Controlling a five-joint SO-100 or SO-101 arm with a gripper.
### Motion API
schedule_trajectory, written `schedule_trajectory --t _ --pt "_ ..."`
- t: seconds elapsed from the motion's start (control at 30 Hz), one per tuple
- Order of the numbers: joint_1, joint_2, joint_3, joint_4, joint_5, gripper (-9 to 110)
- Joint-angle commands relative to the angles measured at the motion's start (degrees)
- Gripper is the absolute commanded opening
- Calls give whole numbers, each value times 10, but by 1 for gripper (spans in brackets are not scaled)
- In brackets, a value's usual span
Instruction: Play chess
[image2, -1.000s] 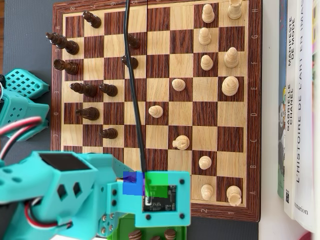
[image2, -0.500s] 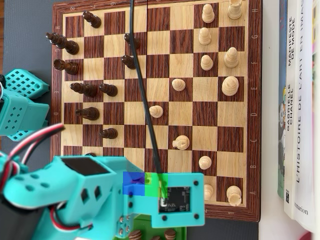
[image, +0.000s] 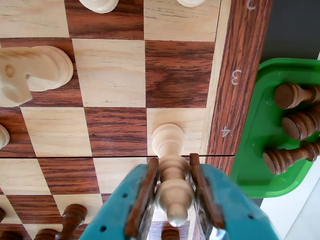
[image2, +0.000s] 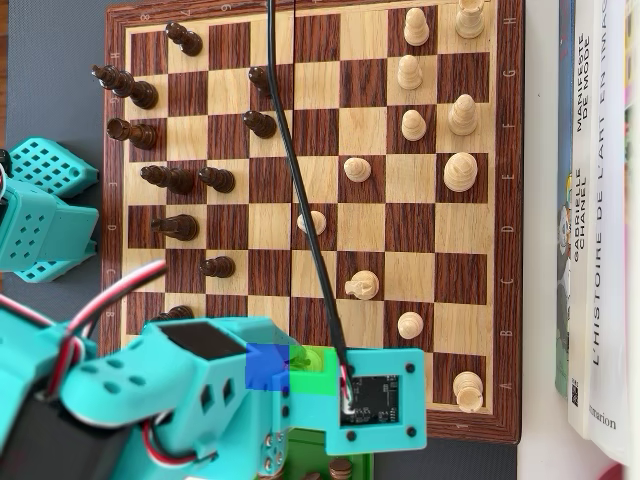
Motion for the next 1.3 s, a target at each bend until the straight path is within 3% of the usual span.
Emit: schedule_trajectory --t 0.0,0.93,1.27 --pt "4 4 -25 -6 -2 11" --pt "4 6 -25 -1 -3 16" --pt "-4 78 -18 18 4 16"
